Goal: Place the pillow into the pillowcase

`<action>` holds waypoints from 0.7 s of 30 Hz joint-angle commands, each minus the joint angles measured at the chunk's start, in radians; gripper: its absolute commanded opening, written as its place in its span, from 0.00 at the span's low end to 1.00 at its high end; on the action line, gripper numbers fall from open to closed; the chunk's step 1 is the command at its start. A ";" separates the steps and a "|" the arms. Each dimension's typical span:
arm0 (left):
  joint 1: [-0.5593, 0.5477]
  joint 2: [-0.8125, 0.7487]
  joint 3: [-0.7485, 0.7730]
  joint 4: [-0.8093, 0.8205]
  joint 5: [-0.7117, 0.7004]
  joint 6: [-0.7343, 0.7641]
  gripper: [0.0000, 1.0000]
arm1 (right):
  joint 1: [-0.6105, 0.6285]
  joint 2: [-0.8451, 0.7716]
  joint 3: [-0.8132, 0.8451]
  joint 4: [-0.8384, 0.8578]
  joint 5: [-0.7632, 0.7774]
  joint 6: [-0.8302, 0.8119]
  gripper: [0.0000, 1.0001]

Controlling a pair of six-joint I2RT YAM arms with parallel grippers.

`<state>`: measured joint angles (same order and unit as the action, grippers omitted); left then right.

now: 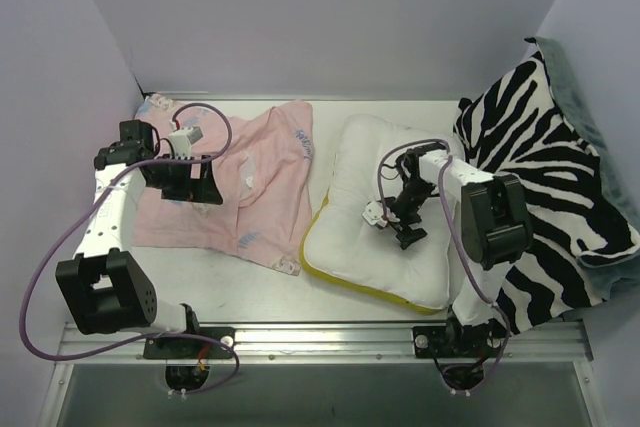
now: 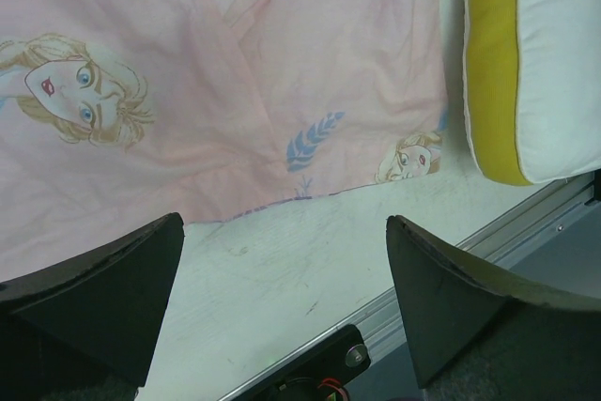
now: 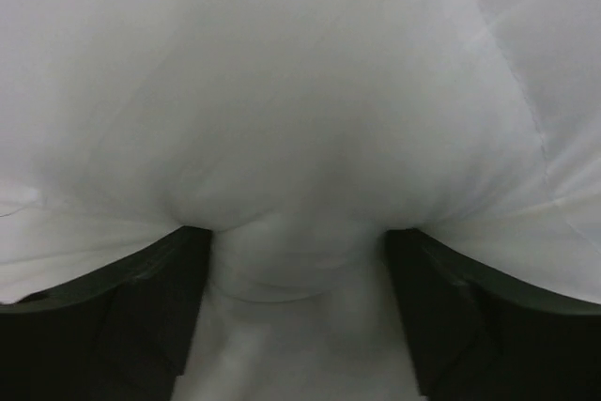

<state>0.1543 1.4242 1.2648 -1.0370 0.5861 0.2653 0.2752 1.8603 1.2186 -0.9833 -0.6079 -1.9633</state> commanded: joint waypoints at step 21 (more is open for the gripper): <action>0.123 0.087 0.200 0.045 0.043 0.015 0.97 | 0.087 -0.366 0.381 0.110 0.032 1.162 0.00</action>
<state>0.2554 1.5051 1.4052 -1.0306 0.6060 0.2802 0.3489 1.5742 1.5803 -0.8558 -0.6487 -1.1309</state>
